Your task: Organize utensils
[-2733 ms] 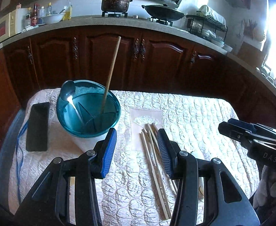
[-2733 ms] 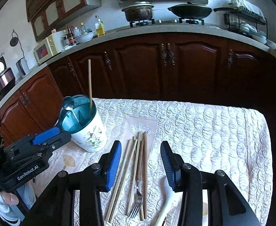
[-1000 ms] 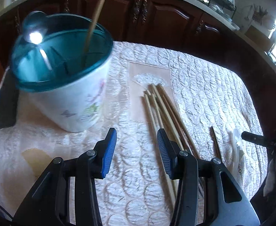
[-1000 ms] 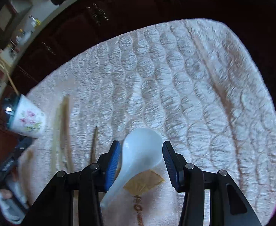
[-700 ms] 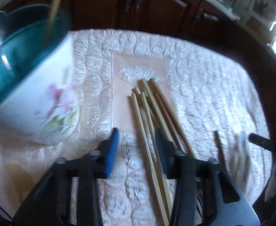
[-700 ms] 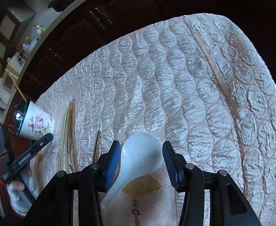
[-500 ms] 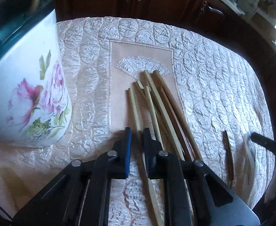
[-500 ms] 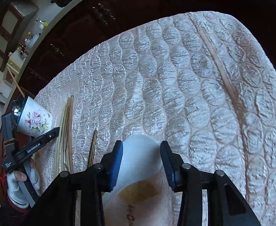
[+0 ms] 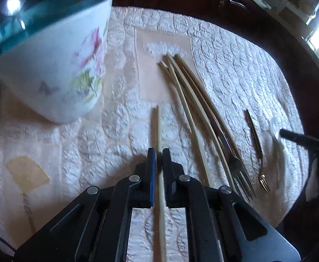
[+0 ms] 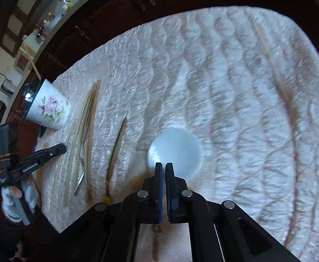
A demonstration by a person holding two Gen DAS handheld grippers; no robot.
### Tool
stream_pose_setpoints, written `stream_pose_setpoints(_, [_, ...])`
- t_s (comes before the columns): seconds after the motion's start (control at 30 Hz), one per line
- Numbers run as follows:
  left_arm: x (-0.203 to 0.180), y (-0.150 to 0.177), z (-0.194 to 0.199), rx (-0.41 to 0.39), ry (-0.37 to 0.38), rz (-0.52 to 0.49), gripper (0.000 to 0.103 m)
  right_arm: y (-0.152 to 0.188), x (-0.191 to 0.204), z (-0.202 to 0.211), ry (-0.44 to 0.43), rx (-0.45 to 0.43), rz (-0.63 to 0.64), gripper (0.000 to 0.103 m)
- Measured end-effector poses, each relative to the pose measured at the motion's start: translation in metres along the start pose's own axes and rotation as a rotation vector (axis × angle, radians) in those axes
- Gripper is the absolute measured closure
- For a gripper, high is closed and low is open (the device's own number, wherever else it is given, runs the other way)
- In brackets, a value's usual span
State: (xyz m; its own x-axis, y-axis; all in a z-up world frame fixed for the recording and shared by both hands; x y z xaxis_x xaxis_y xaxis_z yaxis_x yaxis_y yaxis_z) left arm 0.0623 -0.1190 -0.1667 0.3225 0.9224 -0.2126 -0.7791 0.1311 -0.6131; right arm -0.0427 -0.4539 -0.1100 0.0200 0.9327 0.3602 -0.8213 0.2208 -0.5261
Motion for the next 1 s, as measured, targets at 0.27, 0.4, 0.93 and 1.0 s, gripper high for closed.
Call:
stream_pose_setpoints(0.27, [0.002, -0.021, -0.026, 0.014, -0.055, -0.030, 0.074, -0.019, -0.023, -0.008, -0.009, -0.008, 0.004, 0.065])
stream_pose_setpoints(0.4, [-0.006, -0.026, -0.035, 0.025, -0.054, -0.087, 0.072, -0.024, -0.018, -0.025, -0.073, 0.013, 0.051, 0.067])
stream_pose_setpoints(0.93, [0.016, -0.056, 0.075, -0.191, 0.098, 0.008, 0.099, -0.028, 0.052, 0.045, -0.111, -0.094, 0.254, 0.101])
stream_pose_setpoints(1.0, [0.024, -0.064, 0.098, -0.240, 0.101, 0.033, 0.099, -0.037, 0.068, 0.055, -0.125, -0.132, 0.272, 0.101])
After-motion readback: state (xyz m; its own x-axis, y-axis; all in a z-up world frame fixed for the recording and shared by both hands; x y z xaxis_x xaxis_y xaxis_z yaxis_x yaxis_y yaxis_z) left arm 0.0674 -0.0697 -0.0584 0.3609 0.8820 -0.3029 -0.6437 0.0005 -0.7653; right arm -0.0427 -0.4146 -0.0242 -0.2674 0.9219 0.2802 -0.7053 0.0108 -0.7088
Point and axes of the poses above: each gripper's, at about its wrist camera, not at the fingertips, and z roughly against the way its jaws point, x to its left, y to its underside, the point moved 6 cm from there along -z, roughly the way its jaws point, and after that the axes turned 12 degrees about -x, right-handed, at the moved point
